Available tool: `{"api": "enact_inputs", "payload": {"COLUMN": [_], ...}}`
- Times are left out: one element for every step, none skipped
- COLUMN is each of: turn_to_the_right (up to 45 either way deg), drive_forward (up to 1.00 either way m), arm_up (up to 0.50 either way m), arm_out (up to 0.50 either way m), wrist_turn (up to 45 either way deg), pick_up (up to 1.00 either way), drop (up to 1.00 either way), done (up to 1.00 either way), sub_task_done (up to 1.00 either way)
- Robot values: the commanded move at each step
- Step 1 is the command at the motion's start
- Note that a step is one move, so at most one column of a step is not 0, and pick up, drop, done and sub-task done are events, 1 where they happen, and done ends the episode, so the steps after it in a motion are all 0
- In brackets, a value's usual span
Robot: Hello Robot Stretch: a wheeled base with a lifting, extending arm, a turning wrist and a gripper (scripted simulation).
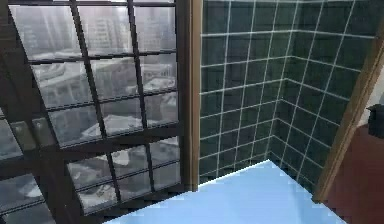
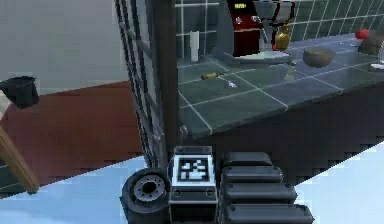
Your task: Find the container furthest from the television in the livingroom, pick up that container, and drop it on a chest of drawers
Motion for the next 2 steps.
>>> {"api": "enact_inputs", "payload": {"turn_to_the_right": [33.0, 0.0], "drive_forward": [0.00, 0.20], "arm_up": [0.00, 0.00], "arm_out": [0.00, 0.00], "wrist_turn": [0.0, 0.0], "pick_up": [0.00, 0.00], "drop": [0.00, 0.00], "done": [0.00, 0.00], "sub_task_done": [0.00, 0.00]}}
